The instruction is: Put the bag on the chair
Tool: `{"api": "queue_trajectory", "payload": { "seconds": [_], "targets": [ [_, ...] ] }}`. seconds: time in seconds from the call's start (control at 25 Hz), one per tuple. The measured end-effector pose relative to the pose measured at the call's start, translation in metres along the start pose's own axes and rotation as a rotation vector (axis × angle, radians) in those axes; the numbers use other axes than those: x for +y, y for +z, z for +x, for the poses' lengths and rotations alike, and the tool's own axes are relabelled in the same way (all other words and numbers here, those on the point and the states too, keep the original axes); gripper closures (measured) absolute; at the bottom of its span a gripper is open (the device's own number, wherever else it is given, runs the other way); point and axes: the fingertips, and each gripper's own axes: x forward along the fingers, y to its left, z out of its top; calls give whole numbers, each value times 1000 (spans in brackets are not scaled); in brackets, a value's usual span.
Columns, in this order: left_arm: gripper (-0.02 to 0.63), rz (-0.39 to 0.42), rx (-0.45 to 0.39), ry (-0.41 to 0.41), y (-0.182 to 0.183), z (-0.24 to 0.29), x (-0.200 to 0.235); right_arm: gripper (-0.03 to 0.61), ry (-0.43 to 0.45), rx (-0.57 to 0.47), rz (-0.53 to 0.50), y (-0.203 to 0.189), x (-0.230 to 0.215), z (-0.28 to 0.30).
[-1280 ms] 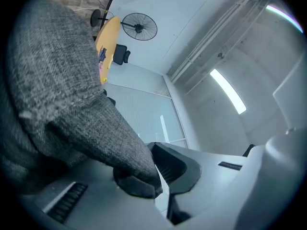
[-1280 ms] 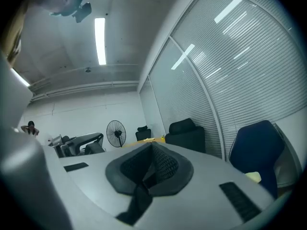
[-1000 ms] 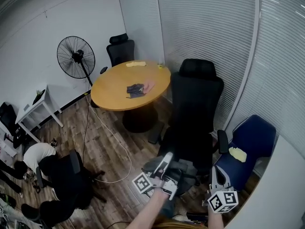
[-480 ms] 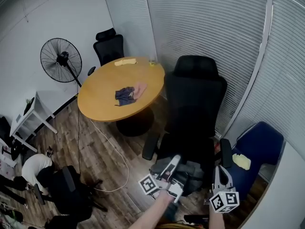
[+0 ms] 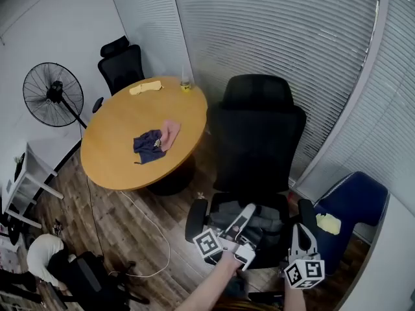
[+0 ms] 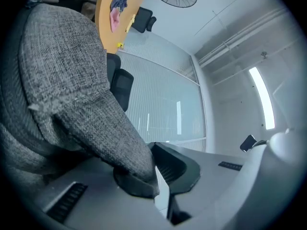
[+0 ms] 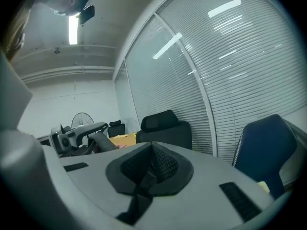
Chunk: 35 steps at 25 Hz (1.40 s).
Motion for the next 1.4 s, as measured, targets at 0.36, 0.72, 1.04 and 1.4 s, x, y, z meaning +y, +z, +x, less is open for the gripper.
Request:
{"api": "queue_trajectory", "payload": {
  "seconds": [0.36, 0.72, 1.04, 1.4],
  "targets": [
    [592, -25, 0, 38, 41, 45, 27, 568, -23, 23, -54, 5, -11, 32],
    [592, -26, 4, 65, 37, 56, 34, 568, 12, 32, -72, 8, -10, 56],
    [592, -57, -25, 84, 33, 53, 44, 568, 47, 42, -49, 9, -20, 74],
    [591, -51, -50, 98, 37, 75, 55, 568, 84, 54, -42, 15, -25, 102]
  ]
}}
